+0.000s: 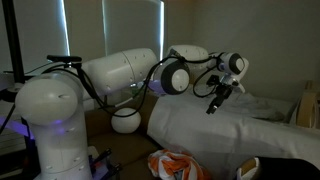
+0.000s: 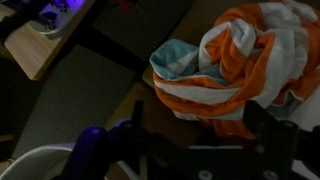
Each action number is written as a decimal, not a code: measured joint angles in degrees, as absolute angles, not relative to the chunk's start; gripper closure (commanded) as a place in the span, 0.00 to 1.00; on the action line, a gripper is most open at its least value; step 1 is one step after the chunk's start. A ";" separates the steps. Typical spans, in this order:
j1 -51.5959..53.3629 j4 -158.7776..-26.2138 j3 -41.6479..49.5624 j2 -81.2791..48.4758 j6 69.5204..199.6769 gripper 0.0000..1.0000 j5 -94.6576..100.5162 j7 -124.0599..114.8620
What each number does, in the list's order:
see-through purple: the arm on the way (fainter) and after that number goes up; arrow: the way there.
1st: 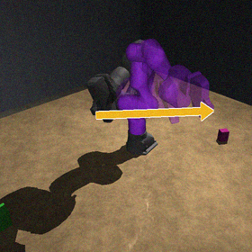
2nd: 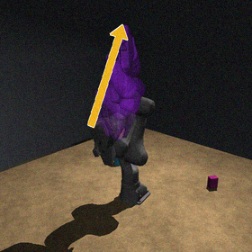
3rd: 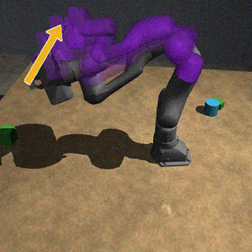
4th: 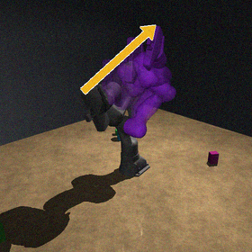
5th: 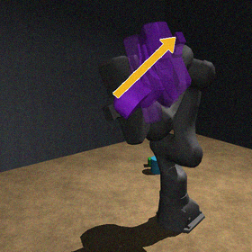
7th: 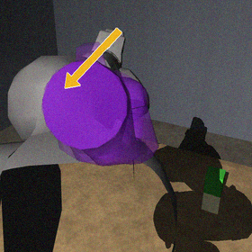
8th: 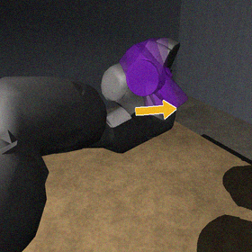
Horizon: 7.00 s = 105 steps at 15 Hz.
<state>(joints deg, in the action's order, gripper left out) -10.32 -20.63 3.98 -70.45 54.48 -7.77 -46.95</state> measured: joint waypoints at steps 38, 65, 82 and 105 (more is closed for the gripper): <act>-10.36 -21.14 15.27 -81.69 77.80 0.00 7.93 -119.16; -3.54 -30.92 15.26 -85.98 74.90 0.00 15.33 -110.89; 3.63 -35.19 19.48 -86.26 80.10 0.00 29.54 -110.91; 6.37 -57.96 25.47 -78.55 99.20 0.41 38.01 -114.60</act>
<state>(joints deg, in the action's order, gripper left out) 6.37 -57.96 25.47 -78.55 99.20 38.01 -114.60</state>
